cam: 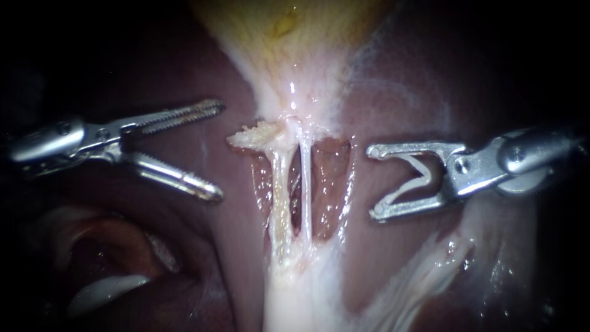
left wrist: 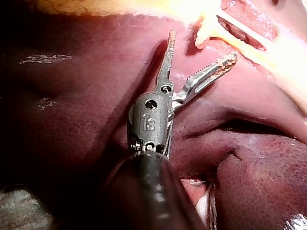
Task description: Grabbing gallbladder
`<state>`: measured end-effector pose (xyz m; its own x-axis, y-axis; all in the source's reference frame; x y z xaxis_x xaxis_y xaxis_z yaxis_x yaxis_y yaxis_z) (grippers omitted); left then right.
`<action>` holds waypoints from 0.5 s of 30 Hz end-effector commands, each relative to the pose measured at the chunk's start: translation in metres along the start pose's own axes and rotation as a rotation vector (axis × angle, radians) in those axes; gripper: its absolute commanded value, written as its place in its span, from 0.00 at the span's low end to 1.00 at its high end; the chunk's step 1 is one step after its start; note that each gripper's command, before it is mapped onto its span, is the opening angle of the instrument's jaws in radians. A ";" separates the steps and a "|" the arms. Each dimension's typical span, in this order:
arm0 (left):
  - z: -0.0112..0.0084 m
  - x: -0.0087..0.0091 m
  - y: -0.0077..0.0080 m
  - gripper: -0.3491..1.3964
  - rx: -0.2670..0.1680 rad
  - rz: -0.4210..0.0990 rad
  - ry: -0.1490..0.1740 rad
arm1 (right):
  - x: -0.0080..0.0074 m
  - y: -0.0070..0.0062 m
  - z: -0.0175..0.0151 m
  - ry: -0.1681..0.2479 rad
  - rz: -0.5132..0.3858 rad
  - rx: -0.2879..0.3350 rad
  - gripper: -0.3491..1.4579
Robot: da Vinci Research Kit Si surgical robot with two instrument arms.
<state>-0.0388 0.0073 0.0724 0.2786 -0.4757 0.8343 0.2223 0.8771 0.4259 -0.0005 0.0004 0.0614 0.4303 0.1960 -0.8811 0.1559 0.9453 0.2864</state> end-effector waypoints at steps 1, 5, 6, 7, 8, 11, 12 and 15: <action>0.0002 0.0002 0.0001 0.71 0.000 -0.010 0.003 | 0.0000 0.0000 0.0000 0.000 0.000 0.000 0.46; 0.0013 0.0008 0.0004 0.66 -0.005 -0.024 0.015 | 0.0000 0.0000 0.0000 0.000 0.000 0.000 0.46; 0.0016 0.0008 0.0004 0.66 -0.006 -0.029 0.018 | 0.0000 0.0000 0.0000 0.000 0.000 0.000 0.46; 0.0018 0.0009 0.0005 0.65 -0.007 -0.029 0.018 | 0.0000 0.0000 0.0000 0.000 0.000 0.000 0.46; 0.0021 0.0009 0.0005 0.64 -0.009 -0.029 0.018 | 0.0000 0.0000 0.0000 0.000 0.000 0.000 0.46; 0.0026 0.0010 0.0005 0.60 -0.011 -0.034 0.024 | -0.0001 -0.0001 -0.0001 0.000 -0.001 0.001 0.46; 0.0028 0.0011 0.0006 0.59 -0.011 -0.039 0.027 | -0.0001 -0.0001 -0.0001 0.000 -0.001 0.001 0.46; 0.0031 0.0013 0.0010 0.54 -0.012 -0.044 0.036 | -0.0001 -0.0001 -0.0001 0.000 -0.001 0.001 0.46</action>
<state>-0.0411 0.0078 0.0752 0.3044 -0.5164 0.8004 0.2469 0.8544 0.4573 -0.0007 0.0004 0.0614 0.4304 0.1952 -0.8813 0.1570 0.9453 0.2861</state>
